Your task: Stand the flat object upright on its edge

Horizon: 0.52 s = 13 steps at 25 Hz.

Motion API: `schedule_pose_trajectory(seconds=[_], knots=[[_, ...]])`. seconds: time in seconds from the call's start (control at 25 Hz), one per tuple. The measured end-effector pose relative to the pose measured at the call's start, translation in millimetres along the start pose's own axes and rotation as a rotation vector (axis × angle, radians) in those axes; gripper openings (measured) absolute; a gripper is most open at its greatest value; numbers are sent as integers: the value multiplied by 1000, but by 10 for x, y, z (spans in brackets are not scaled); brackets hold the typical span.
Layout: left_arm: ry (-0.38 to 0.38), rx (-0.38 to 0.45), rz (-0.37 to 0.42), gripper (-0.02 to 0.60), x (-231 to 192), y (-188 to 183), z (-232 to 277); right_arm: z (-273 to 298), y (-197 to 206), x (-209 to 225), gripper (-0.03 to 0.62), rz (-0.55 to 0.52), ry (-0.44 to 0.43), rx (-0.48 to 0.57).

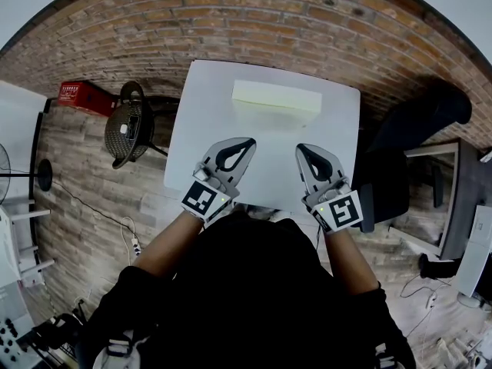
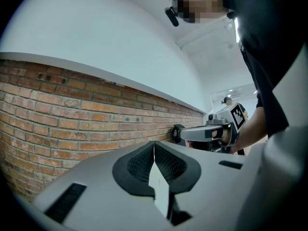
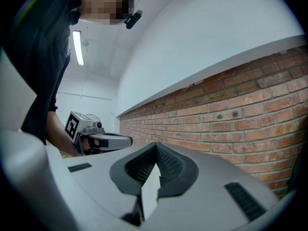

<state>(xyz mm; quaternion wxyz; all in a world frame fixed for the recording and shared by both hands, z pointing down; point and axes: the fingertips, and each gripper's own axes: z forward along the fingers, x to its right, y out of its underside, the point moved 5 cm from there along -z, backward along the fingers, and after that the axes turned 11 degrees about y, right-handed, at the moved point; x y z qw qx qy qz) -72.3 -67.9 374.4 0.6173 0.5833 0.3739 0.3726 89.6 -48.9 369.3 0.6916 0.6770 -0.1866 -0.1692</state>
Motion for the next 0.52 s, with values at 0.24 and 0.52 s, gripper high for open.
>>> schedule_pose_trajectory(seconds=[0.24, 0.52], knots=[[9, -7, 7, 18, -3, 9, -4, 13, 2, -10, 6, 6, -4, -5], [8, -2, 7, 18, 6, 33, 19, -15, 40, 15, 6, -1, -8, -20]])
